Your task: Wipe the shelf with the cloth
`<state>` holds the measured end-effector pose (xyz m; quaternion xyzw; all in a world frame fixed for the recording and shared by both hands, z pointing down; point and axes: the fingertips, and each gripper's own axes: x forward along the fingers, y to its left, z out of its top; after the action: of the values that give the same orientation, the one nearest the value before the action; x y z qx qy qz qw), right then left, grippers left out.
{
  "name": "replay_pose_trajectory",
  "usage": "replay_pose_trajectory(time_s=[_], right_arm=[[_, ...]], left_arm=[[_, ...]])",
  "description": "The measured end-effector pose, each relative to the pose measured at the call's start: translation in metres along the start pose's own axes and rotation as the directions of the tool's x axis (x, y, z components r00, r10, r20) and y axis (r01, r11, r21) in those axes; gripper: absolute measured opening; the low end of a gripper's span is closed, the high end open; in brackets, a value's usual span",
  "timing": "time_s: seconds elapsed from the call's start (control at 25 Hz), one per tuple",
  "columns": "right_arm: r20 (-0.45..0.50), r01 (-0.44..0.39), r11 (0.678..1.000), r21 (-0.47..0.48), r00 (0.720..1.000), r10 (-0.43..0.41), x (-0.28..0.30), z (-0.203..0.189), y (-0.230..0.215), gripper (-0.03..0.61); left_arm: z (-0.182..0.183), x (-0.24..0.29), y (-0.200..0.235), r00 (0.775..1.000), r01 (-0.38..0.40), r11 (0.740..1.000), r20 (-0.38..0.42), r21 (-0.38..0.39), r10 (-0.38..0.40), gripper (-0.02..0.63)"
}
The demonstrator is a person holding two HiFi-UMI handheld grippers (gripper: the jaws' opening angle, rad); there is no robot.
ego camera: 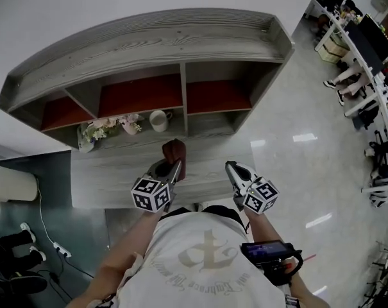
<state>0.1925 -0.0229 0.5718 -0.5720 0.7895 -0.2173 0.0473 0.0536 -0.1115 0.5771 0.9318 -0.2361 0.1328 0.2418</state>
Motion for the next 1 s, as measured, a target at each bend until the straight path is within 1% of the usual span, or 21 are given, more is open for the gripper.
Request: replay_pose_trajectory(time_s=[0.16, 0.36, 0.6, 0.68, 0.84, 1.0], right_arm=[[0.002, 0.011, 1.0, -0.013, 1.0, -0.011, -0.004, -0.001, 0.004, 0.006], [0.002, 0.011, 0.999, -0.036, 1.0, -0.01, 0.001, 0.002, 0.002, 0.006], [-0.03, -0.029, 0.998, -0.056, 0.999, 0.027, 0.007, 0.001, -0.008, 0.006], [-0.039, -0.043, 0.997, -0.062, 0.998, 0.041, 0.005, 0.002, -0.015, 0.006], [-0.044, -0.069, 0.996, -0.058, 0.997, 0.066, -0.005, 0.011, -0.037, 0.006], [-0.04, -0.087, 0.995, -0.049, 0.996, 0.085, -0.015, 0.02, -0.061, 0.006]], left_arm=[[-0.01, -0.004, 0.0, 1.0, 0.005, 1.0, -0.012, -0.008, -0.006, 0.066], [-0.02, -0.002, -0.005, 0.999, 0.017, 1.0, -0.049, 0.013, -0.016, 0.067], [-0.024, 0.014, -0.012, 0.997, 0.009, 1.0, -0.073, 0.022, -0.007, 0.067], [-0.025, 0.023, -0.013, 0.997, -0.019, 1.0, -0.078, 0.023, 0.02, 0.067], [-0.018, 0.042, -0.016, 0.988, -0.123, 0.991, -0.089, 0.051, 0.128, 0.067], [-0.004, 0.062, -0.029, 0.985, -0.155, 0.987, -0.068, 0.047, 0.158, 0.067]])
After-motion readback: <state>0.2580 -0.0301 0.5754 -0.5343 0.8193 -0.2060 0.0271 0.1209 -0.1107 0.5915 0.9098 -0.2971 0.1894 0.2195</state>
